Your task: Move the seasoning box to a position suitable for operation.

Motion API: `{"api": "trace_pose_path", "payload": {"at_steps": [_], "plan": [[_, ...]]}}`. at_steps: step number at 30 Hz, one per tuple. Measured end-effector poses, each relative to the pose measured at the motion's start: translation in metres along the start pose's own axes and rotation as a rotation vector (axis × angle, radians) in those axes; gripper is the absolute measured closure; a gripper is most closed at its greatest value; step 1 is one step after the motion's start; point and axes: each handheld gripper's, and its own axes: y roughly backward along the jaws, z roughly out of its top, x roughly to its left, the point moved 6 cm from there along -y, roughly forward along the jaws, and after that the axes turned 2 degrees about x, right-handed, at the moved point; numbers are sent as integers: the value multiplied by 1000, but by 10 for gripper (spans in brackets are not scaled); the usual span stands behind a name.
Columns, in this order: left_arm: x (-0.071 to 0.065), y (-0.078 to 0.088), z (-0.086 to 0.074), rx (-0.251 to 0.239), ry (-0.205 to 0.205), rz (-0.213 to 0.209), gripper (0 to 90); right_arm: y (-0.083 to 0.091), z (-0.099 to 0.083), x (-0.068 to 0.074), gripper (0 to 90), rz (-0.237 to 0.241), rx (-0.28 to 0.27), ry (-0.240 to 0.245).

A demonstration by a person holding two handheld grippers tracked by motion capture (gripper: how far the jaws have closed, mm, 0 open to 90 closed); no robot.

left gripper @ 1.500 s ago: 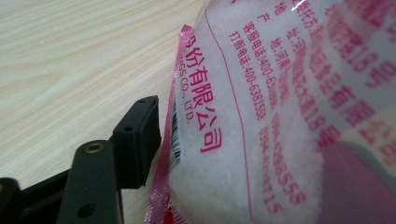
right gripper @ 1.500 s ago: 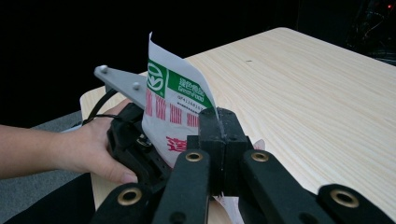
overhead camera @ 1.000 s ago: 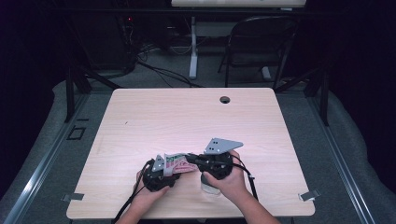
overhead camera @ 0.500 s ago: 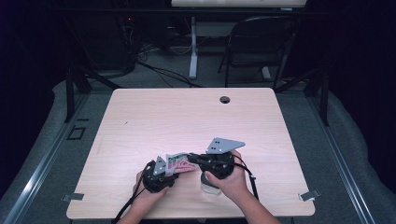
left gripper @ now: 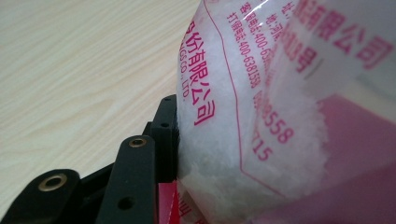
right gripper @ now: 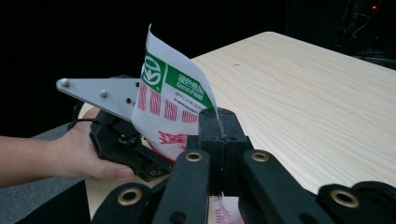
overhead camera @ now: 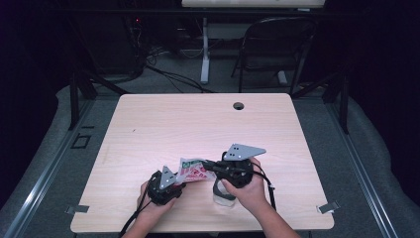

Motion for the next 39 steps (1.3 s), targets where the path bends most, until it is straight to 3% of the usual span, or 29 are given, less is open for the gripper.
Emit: {"api": "trace_pose_path", "payload": {"at_steps": [12, 21, 28, 34, 39], "plan": [[4, 16, 8, -40, -60, 76, 601, 9, 3, -4, 900, -6, -28, -14], [7, 21, 12, -35, -118, 155, 603, 12, 3, -1, 896, 33, -39, -26], [12, 24, 14, -29, -155, 204, 604, 18, 2, -2, 831, 36, -48, -33], [18, 28, 18, -41, -178, 258, 604, 30, 3, -4, 810, 35, -73, -49], [22, 29, 21, -51, -175, 269, 604, 41, 4, -9, 811, 13, -97, -63]]}}
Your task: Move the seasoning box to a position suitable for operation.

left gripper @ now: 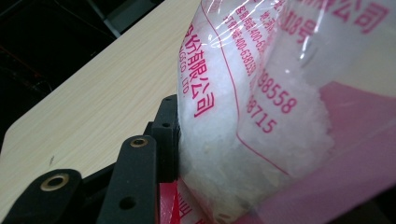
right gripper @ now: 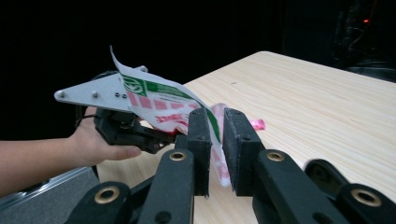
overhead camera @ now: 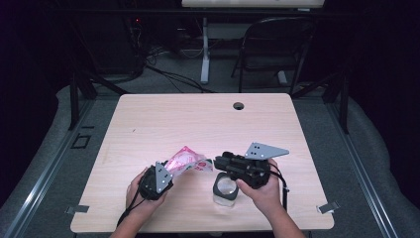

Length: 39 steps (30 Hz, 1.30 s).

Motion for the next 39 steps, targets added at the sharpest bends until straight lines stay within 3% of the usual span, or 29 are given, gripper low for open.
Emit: {"api": "trace_pose_path", "payload": {"at_steps": [6, 13, 18, 26, 35, 39], "plan": [[-3, 0, 7, -12, -41, 7, 604, 9, -2, -6, 812, -30, -9, -27], [-19, -1, 19, -31, -158, 17, 604, 18, -4, -9, 803, -57, -14, -39], [-28, -3, 24, -36, -209, 24, 604, 21, -7, -9, 796, -66, -9, -44], [-31, -6, 26, -40, -221, 20, 604, 18, -14, -8, 754, -55, 25, -55], [-34, -8, 25, -30, -252, 29, 604, 5, -28, 1, 674, -45, 126, -19], [-35, -8, 25, -28, -265, 37, 604, 3, -31, 3, 661, -57, 145, 0]]}}
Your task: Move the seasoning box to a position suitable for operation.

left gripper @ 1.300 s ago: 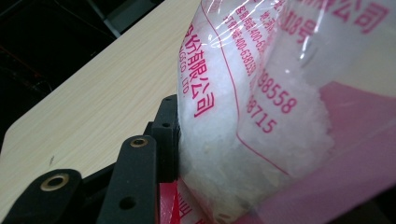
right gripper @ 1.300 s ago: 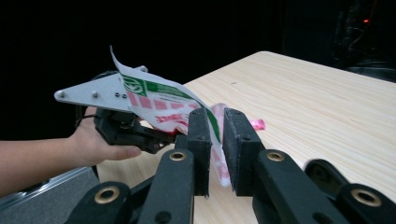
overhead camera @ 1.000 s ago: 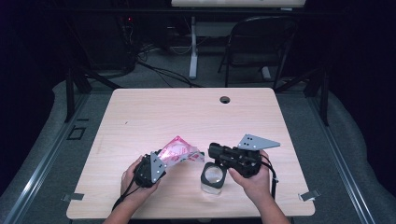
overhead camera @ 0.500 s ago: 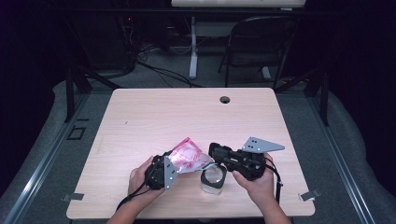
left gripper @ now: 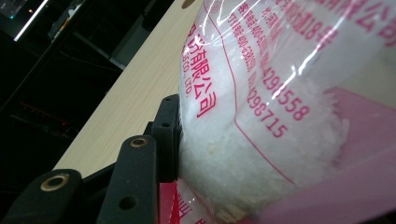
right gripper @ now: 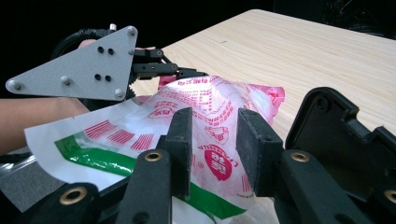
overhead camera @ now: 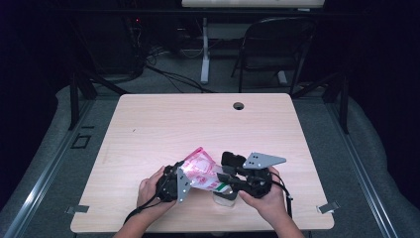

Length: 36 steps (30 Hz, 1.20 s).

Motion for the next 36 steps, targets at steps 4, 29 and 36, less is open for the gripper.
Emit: {"api": "trace_pose_path", "payload": {"at_steps": [4, 29, 36], "plan": [[2, 1, 1, -1, -3, 12, 604, -1, 0, 2, 660, 5, -1, 10], [4, 4, 7, -1, -85, 96, 605, -2, -3, 4, 664, 10, 20, 22], [6, 5, 8, -1, -105, 126, 605, -2, -4, 3, 661, 8, 19, 19]]}}
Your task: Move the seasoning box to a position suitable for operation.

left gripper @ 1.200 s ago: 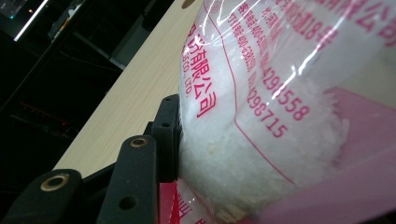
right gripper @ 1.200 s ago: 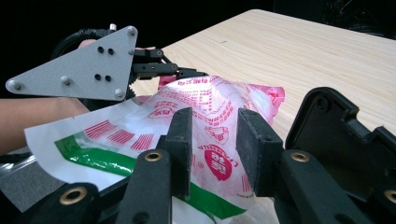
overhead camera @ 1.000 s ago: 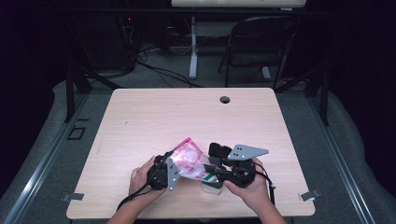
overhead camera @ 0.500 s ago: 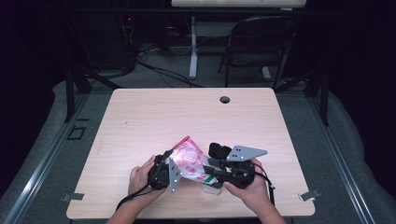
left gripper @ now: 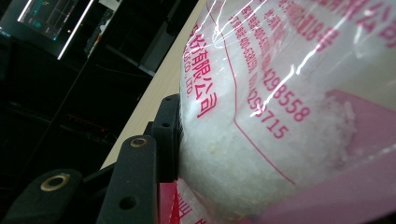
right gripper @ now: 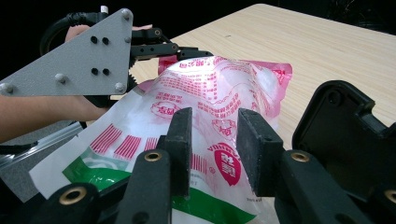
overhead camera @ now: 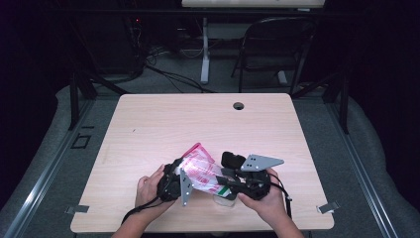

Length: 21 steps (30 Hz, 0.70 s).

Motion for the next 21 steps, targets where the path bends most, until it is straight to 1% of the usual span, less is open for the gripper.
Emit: {"api": "trace_pose_path", "payload": {"at_steps": [1, 2, 6, 13, 16, 19, 20, 21], "plan": [[0, 0, 0, -1, -2, 6, 605, 0, 0, 0, 661, -1, -1, 0], [-1, 0, 0, 4, 4, 2, 605, 0, 0, 0, 660, -3, 0, 0], [1, 0, 0, 1, -25, 24, 605, -1, -1, -2, 659, -5, 2, -7], [2, 0, 1, 0, -40, 51, 605, -1, -2, -4, 657, -8, 5, -12], [2, 0, 1, 0, -43, 53, 605, -1, -3, -4, 657, -10, 6, -12], [3, 1, 3, 4, -64, 66, 605, -1, -3, -5, 657, -12, 6, -13], [4, 2, 3, 6, -80, 72, 605, -1, -3, -5, 656, -15, 9, -12], [4, 3, 4, 7, -87, 80, 605, -1, -3, -5, 655, -15, 8, -12]]}}
